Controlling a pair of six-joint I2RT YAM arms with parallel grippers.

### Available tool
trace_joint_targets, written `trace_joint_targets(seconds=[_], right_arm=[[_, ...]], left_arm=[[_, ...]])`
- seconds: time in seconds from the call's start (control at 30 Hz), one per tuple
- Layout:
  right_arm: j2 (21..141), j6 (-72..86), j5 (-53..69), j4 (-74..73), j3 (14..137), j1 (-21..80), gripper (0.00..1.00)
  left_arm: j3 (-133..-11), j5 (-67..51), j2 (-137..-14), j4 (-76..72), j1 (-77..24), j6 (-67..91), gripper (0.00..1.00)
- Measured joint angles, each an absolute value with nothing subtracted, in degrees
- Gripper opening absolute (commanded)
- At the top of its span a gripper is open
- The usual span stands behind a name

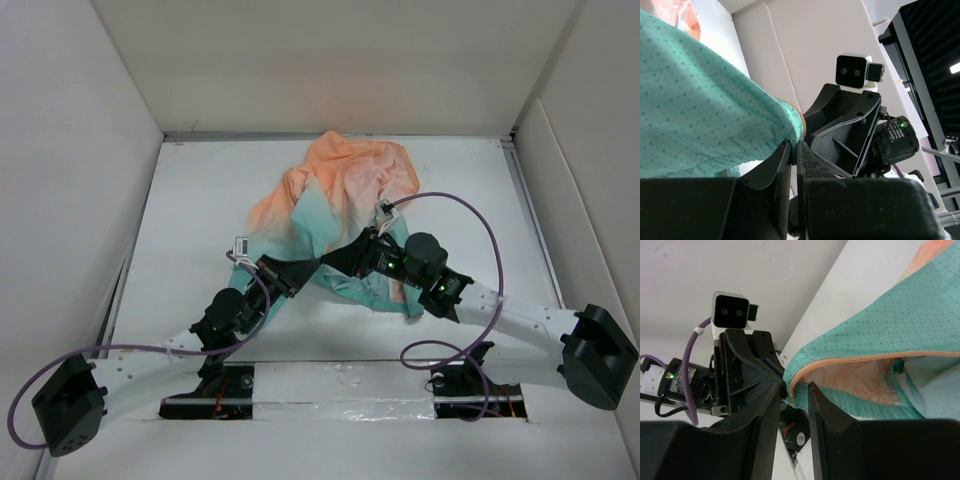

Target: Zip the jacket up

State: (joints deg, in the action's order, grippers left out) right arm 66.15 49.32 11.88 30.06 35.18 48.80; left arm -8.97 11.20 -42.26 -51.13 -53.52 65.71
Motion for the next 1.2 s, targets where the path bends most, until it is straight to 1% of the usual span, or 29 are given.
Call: trace_joint_targets(seconds=[0.07, 0.1, 0.13, 0.2, 0.23, 0.3, 0.33, 0.37, 0.43, 0.47, 0.5, 0.63, 0.87, 1.03, 1.2], right_arm=[[66.17, 49.32, 11.79, 30.13, 35.18, 48.88, 0.29], [66.17, 49.32, 11.75, 30.24, 35.18, 48.9, 0.27], [66.17, 49.34, 11.73, 30.33, 35.18, 48.9, 0.22], [66.17, 49.47, 11.64, 30.52, 35.18, 49.01, 0.18], [66.17, 49.56, 11.53, 30.5, 35.18, 49.12, 0.12], [66.17, 49.74, 11.16, 30.59, 35.18, 49.15, 0.06], [66.17, 49.74, 11.03, 30.52, 35.18, 49.15, 0.01], [66.17, 49.74, 10.92, 30.48, 35.18, 49.15, 0.0], [66.13, 49.91, 10.87, 30.46, 35.18, 49.15, 0.0], [66.08, 49.95, 10.9, 30.35, 35.18, 49.06, 0.0], [66.04, 50.26, 11.05, 30.2, 35.18, 48.77, 0.0], [65.65, 51.72, 14.92, 29.1, 35.22, 45.82, 0.0], [65.52, 55.13, 25.34, 28.45, 37.06, 39.94, 0.0], [67.37, 57.8, 32.03, 30.98, 37.1, 39.05, 0.0], [68.84, 59.44, 35.59, 31.79, 37.1, 38.85, 0.0]], left_arm=[[-8.91, 11.14, -42.28, -51.11, -53.52, 65.87, 0.0], [-8.91, 11.11, -42.3, -51.16, -53.49, 65.93, 0.0], [-8.91, 11.09, -42.41, -51.18, -53.49, 65.95, 0.0], [-8.91, 10.96, -42.81, -51.24, -53.49, 66.08, 0.0], [-8.88, 10.94, -42.98, -51.27, -53.49, 66.13, 0.0], [-8.86, 10.92, -43.2, -51.42, -53.41, 66.28, 0.0], [-8.82, 10.83, -43.29, -51.7, -53.34, 66.32, 0.02], [-8.82, 10.68, -43.33, -51.77, -53.23, 66.35, 0.12], [-8.82, 10.13, -43.38, -51.81, -53.17, 66.22, 0.23], [-8.8, 9.65, -43.35, -51.81, -53.17, 66.13, 0.34], [-8.8, 9.23, -43.31, -51.81, -53.19, 65.91, 0.38], [-8.67, 8.71, -42.06, -51.46, -53.19, 65.43, 0.39], [-8.62, 8.8, -39.94, -51.2, -53.19, 63.72, 0.36], [-8.62, 8.82, -40.88, -50.72, -53.19, 62.39, 0.36], [-8.62, 8.8, -42.28, -50.83, -53.19, 61.21, 0.35]])
